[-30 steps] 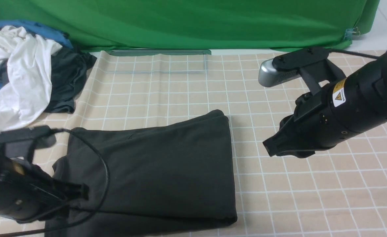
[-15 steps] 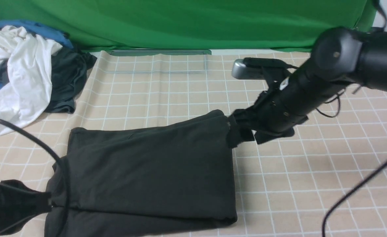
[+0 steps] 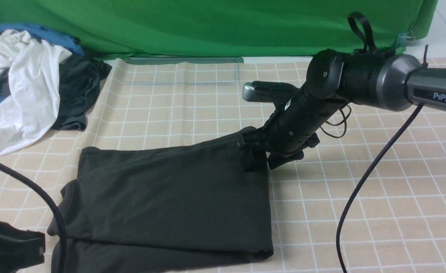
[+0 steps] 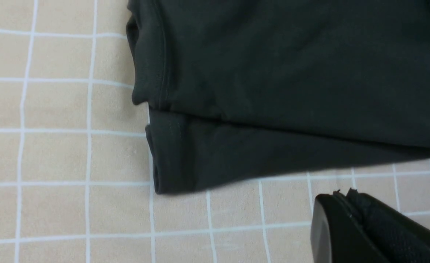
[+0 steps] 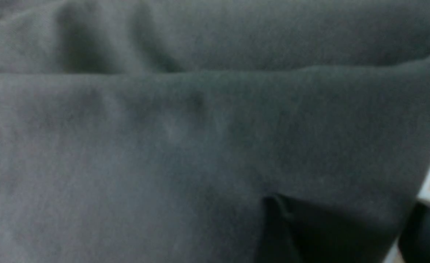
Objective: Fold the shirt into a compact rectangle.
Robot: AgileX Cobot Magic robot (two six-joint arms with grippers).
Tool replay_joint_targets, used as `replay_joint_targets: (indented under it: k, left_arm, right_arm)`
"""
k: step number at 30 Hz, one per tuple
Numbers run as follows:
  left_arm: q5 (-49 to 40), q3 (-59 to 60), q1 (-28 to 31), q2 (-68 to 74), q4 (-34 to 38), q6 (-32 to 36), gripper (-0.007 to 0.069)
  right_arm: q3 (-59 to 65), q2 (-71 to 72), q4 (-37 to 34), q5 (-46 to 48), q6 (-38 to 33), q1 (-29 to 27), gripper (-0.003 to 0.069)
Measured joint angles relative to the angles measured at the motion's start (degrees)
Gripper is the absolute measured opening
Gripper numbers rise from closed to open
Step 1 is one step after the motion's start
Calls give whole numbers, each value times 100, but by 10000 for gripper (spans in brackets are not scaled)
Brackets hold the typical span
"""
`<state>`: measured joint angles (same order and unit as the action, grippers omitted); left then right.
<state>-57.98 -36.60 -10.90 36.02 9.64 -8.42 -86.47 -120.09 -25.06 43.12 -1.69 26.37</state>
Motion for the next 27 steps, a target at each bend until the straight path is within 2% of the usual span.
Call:
replay_joint_targets:
  k: [5, 6, 13, 22, 25, 27]
  left_arm:
    - [170, 11, 0, -7, -30, 0, 19]
    - [174, 11, 0, -7, -30, 0, 19]
    - [151, 11, 0, -11, -30, 30, 19]
    - [127, 22, 0, -11, -30, 30, 19]
    - [127, 22, 0, -11, -30, 30, 19]
    - [133, 22, 0, -11, -30, 30, 19]
  right_arm:
    - [0, -37, -6, -119, -184, 0, 123]
    - [-2, -31, -6, -118, -226, -10, 99]
    - [-180, 262, 253, 267, -297, -371, 100]
    - [-230, 737, 711, 826, -243, -1278, 104]
    - [-230, 737, 761, 903, -243, -1321, 146]
    - [-230, 737, 786, 912, -251, -1321, 232]
